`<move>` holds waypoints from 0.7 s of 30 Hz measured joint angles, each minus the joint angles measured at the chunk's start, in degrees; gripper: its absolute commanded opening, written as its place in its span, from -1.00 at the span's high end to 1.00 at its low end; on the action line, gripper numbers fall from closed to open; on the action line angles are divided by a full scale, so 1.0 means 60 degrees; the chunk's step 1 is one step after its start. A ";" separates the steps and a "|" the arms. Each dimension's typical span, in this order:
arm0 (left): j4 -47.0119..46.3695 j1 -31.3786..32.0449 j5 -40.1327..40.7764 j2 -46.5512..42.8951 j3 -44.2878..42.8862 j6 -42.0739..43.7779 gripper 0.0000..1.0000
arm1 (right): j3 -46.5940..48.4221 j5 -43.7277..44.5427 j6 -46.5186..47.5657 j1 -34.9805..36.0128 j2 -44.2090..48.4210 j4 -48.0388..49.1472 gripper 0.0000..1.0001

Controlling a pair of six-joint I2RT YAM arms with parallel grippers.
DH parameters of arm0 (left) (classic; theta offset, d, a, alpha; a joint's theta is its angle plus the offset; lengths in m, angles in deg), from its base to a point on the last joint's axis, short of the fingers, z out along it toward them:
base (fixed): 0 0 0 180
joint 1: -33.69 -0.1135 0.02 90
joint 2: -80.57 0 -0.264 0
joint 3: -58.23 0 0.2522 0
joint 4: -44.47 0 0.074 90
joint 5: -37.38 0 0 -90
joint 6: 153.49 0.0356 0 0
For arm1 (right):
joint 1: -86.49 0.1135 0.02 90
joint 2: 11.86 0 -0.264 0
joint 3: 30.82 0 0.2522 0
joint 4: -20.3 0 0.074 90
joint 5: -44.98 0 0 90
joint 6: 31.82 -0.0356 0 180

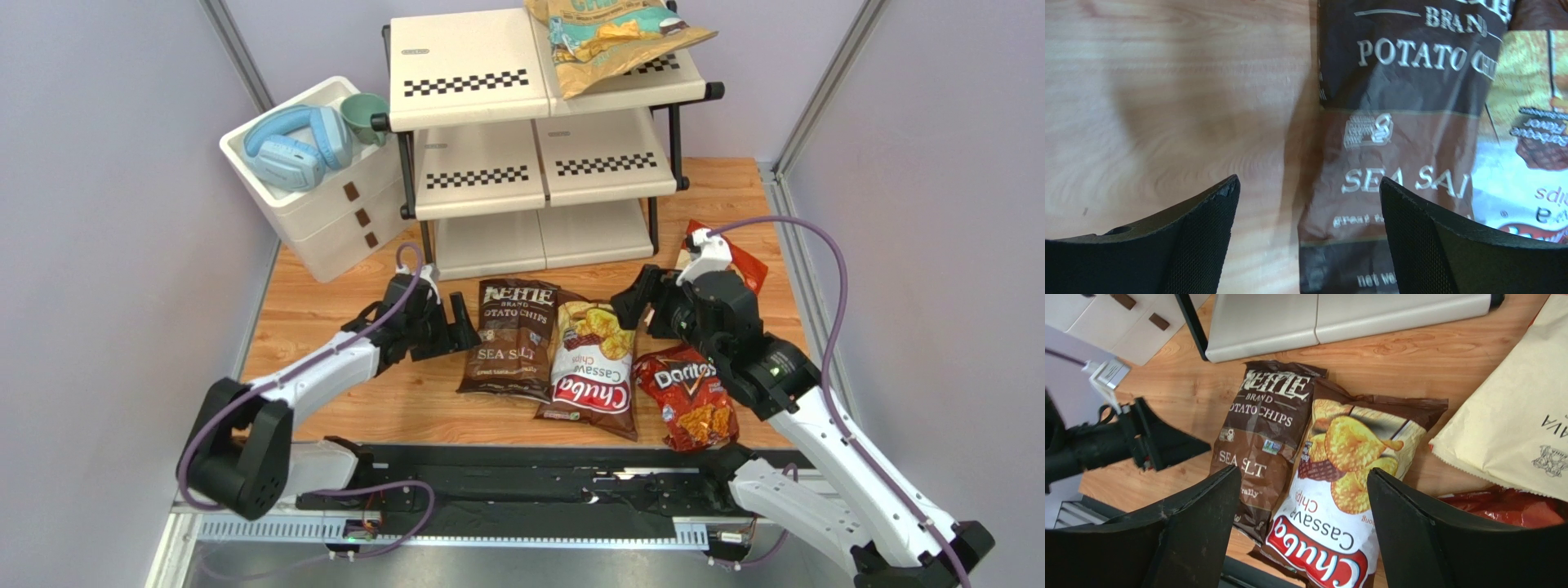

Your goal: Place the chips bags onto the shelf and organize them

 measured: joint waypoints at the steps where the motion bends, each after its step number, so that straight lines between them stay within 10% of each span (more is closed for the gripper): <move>1: -0.0229 -0.0091 -0.0175 0.0321 0.0011 0.0033 -0.74 | -0.0131 -0.0084 -0.0022 0.0029 0.0168 -0.0040 -0.60; 21: -0.6171 -0.0750 -0.4080 0.3501 0.0750 -0.0583 -0.64 | -0.1217 -0.1038 -0.0310 0.0058 0.1009 -0.0291 -0.57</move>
